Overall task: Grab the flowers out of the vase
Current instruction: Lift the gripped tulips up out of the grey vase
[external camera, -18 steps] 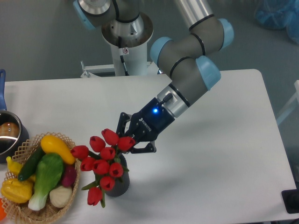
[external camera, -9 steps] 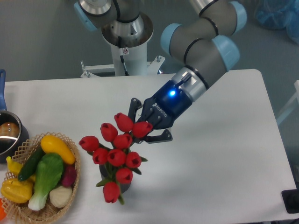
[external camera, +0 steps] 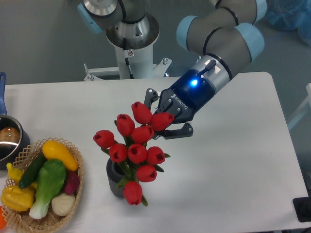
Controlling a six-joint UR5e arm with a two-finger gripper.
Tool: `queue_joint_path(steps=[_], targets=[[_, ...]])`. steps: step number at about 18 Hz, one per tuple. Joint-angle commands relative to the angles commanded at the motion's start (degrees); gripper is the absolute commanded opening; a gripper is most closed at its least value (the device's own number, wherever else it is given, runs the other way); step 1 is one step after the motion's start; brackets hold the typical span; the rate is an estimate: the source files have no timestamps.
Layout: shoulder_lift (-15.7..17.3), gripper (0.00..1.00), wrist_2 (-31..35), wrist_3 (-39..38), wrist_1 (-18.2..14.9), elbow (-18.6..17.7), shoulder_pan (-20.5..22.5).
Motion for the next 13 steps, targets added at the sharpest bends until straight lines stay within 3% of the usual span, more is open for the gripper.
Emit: queue_joint_path(steps=[6,13], targets=[[0.53,0.00,-2.28,-2.11,0.00,0.00,-0.27],[0.80,0.00,-1.76,-2.21,0.00,2.19,2.45]])
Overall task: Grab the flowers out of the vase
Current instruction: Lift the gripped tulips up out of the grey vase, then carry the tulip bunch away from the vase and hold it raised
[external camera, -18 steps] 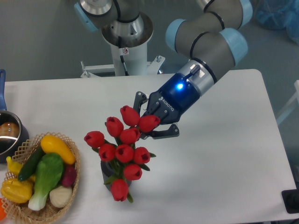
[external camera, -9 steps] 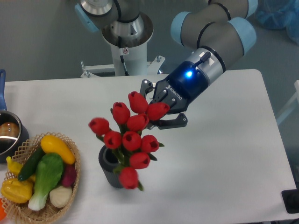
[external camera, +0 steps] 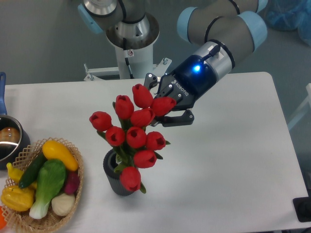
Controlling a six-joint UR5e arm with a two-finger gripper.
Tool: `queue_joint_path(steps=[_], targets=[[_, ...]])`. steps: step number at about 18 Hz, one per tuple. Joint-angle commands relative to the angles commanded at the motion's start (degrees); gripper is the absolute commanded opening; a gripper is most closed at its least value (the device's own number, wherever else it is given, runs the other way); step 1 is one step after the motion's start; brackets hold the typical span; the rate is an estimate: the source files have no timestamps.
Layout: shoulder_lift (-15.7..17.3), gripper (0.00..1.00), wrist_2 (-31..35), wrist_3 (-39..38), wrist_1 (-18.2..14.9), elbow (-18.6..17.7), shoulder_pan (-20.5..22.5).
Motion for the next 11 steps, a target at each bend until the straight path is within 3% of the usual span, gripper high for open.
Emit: queue_joint_path(steps=[2,5,11], targets=[[-0.26,0.00,2.01,0.18,0.35,2.10,1.49],[0.00,0.00,14.91,1.05,0.35,4.40,2.20],[0.09,0.00,23.28,8.70,-0.09,3.17,5.19]])
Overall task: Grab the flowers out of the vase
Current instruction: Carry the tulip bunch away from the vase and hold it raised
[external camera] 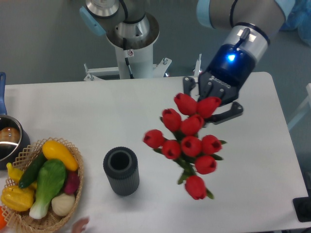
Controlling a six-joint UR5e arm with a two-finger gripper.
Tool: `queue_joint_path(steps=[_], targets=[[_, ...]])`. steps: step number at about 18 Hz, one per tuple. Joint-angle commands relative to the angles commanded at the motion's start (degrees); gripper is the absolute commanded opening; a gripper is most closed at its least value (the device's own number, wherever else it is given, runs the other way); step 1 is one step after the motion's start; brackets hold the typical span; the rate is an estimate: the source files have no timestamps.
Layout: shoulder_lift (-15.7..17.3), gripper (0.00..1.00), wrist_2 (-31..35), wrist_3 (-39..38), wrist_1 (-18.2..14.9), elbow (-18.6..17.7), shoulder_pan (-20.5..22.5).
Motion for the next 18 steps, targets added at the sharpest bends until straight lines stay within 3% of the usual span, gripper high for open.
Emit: queue_joint_path(steps=[7,11,14,18], targets=[[0.00,0.00,11.07,0.35,-0.79,-0.18,3.69],[-0.17,0.00,22.31,2.72,-0.97,-0.53,4.05],[-0.26,0.00,31.20,3.60,-4.30,-0.35,3.70],[-0.26,0.00,36.57,5.70,-7.46,-0.09,3.35]])
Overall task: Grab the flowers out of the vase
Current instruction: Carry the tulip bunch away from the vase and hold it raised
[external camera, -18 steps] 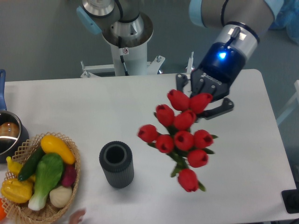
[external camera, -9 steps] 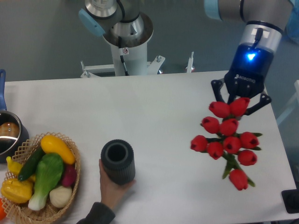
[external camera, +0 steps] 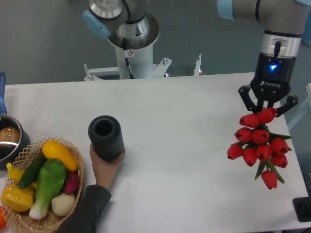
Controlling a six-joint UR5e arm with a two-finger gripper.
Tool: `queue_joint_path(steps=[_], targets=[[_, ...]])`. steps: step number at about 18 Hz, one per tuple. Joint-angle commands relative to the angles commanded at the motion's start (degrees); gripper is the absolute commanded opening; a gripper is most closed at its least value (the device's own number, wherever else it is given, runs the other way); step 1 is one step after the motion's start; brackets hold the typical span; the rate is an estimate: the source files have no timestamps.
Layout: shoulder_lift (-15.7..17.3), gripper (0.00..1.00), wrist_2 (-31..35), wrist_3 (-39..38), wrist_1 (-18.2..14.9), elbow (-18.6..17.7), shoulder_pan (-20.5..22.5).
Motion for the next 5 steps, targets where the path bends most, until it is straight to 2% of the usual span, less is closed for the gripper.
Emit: queue_joint_path(steps=[3,5], targets=[[-0.35,0.00,6.93,3.87,-2.99,0.00,-0.70],[-0.97,0.00,10.37,5.20,-3.44,-0.61,-1.05]])
